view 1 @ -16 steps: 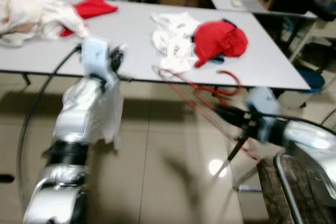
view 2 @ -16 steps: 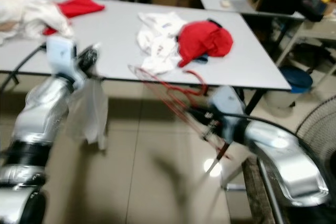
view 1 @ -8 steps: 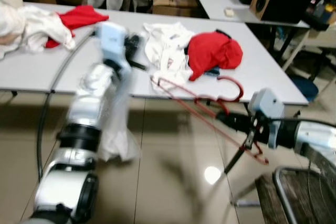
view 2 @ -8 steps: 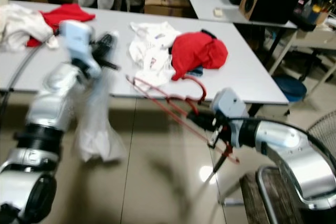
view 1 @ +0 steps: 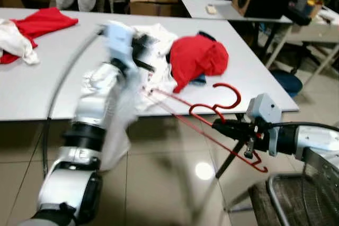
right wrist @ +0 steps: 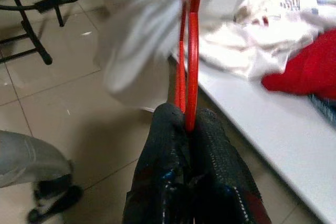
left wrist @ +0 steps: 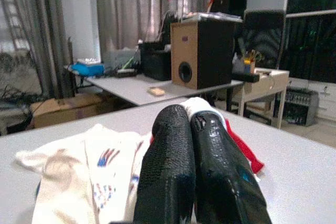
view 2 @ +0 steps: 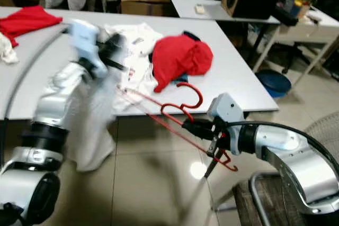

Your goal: Hang hanger

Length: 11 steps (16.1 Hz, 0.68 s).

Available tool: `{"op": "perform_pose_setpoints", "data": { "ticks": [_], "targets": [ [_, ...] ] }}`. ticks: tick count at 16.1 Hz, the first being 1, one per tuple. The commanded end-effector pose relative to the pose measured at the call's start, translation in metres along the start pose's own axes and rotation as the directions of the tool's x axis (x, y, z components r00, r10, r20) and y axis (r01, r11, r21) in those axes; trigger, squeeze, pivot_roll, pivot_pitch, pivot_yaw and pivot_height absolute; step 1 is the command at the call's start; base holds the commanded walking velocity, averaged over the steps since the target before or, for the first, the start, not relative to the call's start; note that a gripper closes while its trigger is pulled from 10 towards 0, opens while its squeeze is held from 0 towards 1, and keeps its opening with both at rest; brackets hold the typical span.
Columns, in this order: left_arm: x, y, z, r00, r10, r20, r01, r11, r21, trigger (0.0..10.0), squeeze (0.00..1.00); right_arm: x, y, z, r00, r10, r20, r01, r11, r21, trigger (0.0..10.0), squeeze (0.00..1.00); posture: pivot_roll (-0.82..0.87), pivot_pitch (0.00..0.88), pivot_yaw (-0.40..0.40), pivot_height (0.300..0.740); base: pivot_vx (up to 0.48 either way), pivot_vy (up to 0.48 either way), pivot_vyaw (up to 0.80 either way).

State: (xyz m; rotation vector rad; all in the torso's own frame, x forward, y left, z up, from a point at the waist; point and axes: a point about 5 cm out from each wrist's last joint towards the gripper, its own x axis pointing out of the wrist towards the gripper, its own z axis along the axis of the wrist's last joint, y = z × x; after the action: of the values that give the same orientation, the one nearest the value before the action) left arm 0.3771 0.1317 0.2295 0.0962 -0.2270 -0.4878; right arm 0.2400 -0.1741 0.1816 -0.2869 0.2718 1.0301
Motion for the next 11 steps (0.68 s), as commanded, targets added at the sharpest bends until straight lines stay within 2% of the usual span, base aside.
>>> {"op": "perform_pose_setpoints", "data": {
  "ticks": [1,4,11],
  "targets": [
    [0.001,0.009,0.020,0.997,0.007,0.072,-0.008,1.000,0.017,10.0,0.00,0.001,0.002,0.007,0.999,0.027,0.020,-0.026,0.999,-0.019,10.0,0.00,-0.16,0.000,-0.076,0.740,0.401,0.000,0.00],
    [0.006,0.004,0.035,0.991,-0.036,0.132,0.039,0.999,-0.021,10.0,0.00,0.009,0.005,0.009,0.997,0.068,0.025,-0.067,0.997,-0.032,10.0,0.00,-0.16,0.000,-0.072,0.740,0.396,0.000,0.00],
    [0.011,-0.005,0.082,0.945,-0.141,0.297,0.173,0.981,-0.083,10.0,0.00,0.029,-0.009,0.015,0.997,0.043,0.059,-0.040,0.998,-0.050,10.0,0.00,-0.16,0.000,-0.068,0.740,0.398,0.000,0.00]
  ]
}}
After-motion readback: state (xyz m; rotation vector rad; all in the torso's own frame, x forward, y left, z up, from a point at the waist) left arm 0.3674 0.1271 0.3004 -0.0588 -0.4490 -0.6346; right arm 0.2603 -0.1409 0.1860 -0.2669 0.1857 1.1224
